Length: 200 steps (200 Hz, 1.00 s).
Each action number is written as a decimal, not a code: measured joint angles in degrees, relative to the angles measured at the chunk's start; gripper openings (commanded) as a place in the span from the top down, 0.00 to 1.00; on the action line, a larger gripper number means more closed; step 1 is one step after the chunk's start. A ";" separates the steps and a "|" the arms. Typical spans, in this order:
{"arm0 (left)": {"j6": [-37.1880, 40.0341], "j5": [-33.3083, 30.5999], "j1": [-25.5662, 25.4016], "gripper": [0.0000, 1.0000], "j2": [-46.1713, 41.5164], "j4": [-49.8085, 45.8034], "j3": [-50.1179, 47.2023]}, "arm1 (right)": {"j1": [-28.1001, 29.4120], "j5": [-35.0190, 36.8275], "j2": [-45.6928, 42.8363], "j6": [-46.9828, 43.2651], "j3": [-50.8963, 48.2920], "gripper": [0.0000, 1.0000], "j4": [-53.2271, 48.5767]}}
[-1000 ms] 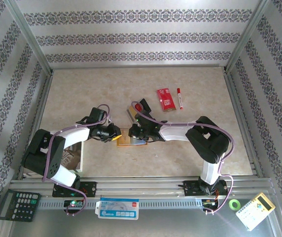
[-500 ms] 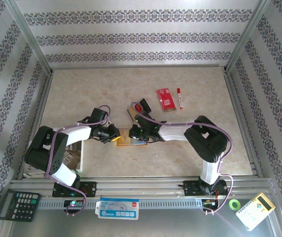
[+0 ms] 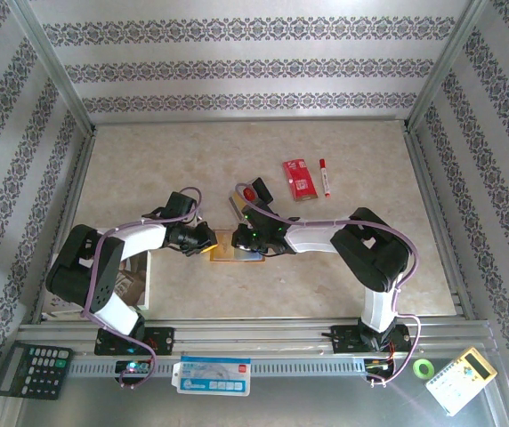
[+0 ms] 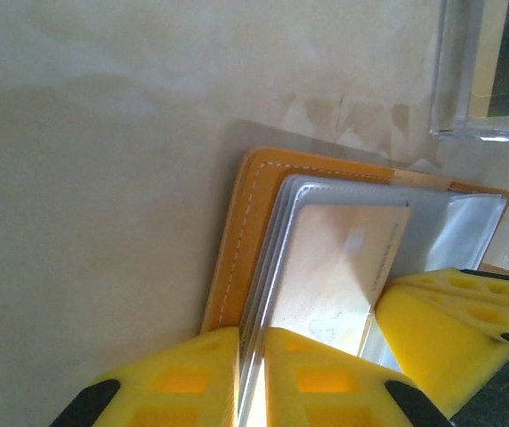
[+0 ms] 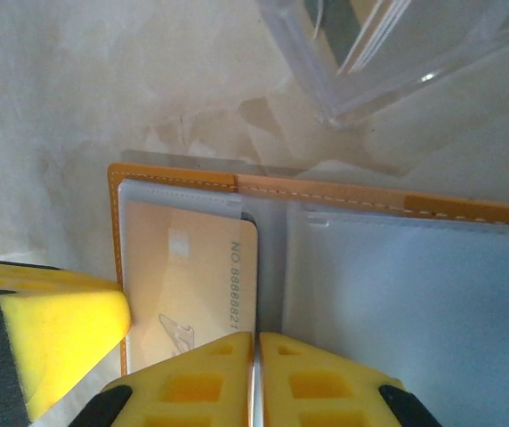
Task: Take the credit cards out of the card holder
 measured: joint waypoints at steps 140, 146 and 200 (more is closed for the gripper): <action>1.84 -0.04 0.00 0.87 0.94 -0.79 1.29 | -0.15 -1.11 0.37 -0.04 0.11 0.88 0.31; 1.90 -0.07 0.00 0.87 0.94 -0.79 1.29 | -0.15 -1.14 0.39 -0.04 0.11 0.88 0.33; 1.95 -0.20 0.00 0.86 0.94 -0.79 1.29 | -0.15 -1.40 0.44 -0.02 0.11 0.85 0.66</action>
